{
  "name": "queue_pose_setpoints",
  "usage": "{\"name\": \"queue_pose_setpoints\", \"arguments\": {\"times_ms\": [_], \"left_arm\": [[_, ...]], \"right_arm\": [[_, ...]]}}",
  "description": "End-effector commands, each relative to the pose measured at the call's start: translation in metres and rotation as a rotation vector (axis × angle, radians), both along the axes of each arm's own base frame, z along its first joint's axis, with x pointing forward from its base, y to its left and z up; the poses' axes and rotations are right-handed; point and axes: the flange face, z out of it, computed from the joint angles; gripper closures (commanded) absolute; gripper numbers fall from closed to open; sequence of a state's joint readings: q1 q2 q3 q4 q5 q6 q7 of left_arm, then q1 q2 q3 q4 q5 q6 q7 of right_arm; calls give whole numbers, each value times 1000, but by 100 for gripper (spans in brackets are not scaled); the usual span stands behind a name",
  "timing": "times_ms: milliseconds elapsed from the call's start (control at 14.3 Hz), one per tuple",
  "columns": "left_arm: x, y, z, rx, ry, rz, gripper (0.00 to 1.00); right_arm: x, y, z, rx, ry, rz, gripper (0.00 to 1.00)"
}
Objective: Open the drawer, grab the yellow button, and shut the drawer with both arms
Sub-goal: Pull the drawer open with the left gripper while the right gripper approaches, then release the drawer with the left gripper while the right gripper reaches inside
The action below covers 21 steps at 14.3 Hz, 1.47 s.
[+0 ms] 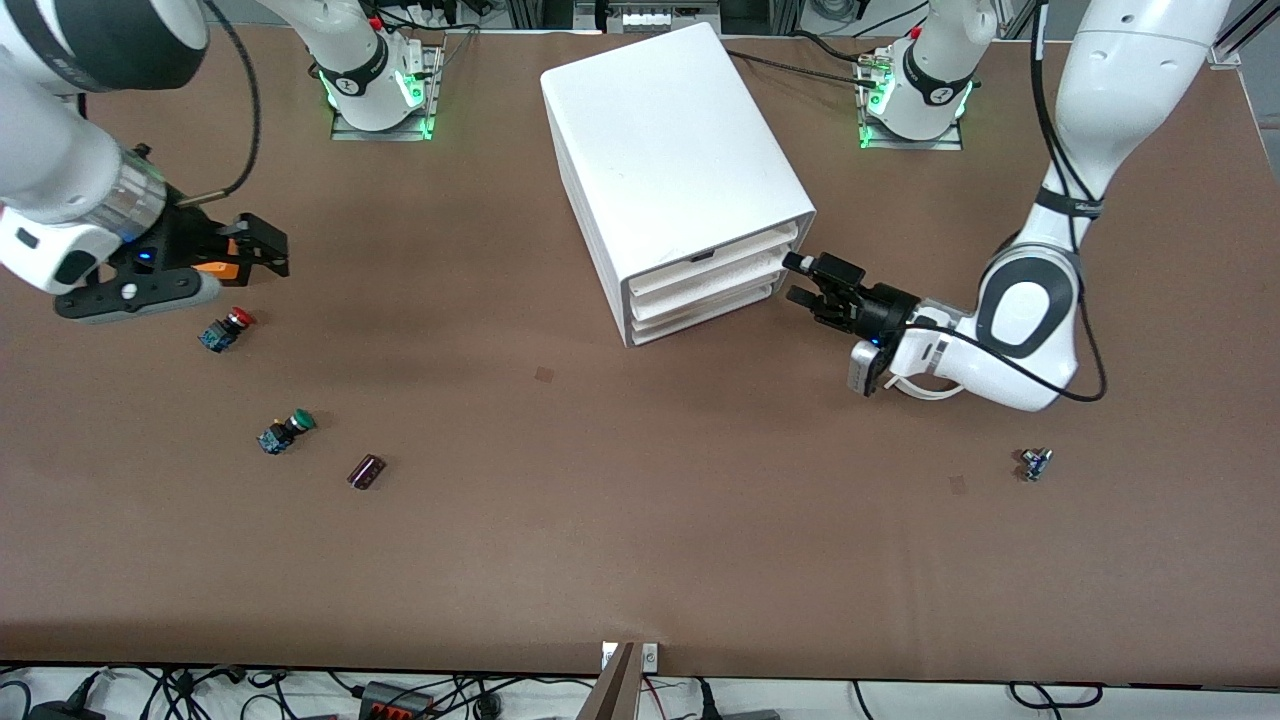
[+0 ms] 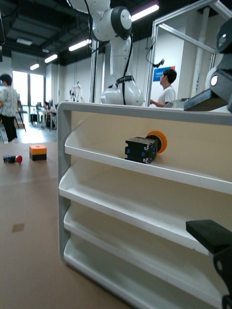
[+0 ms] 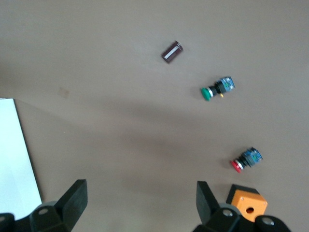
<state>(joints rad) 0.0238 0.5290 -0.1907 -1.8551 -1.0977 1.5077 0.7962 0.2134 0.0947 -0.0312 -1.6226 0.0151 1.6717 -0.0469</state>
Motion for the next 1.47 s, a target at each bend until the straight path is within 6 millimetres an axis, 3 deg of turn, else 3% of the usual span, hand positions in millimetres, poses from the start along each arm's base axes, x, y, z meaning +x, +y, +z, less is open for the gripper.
{"name": "queue_pose_setpoints", "arguments": {"times_ms": [0, 210, 279, 489, 699, 908, 1258, 1397], "left_arm": [[-22, -17, -16, -37, -20, 2, 11], [-38, -34, -22, -40, -5, -32, 37], [-40, -35, -23, -54, -20, -41, 53], [-39, -35, -23, -66, -39, -46, 85], [-28, -33, -18, -58, -60, -38, 88], [5, -20, -28, -62, -84, -8, 88], [82, 24, -40, -28, -172, 50, 88], [92, 26, -41, -14, -163, 63, 83]], "right_arm": [[7, 34, 4, 17, -42, 4, 0], [12, 75, -9, 26, -76, 62, 0], [14, 91, -9, 29, -86, 84, 0], [21, 132, -8, 60, -99, 132, 0], [24, 165, -8, 121, -107, 158, 0], [25, 197, -11, 151, -169, 124, 0], [20, 265, -34, 208, -273, 139, 0], [17, 290, -37, 240, -320, 132, 0]]}}
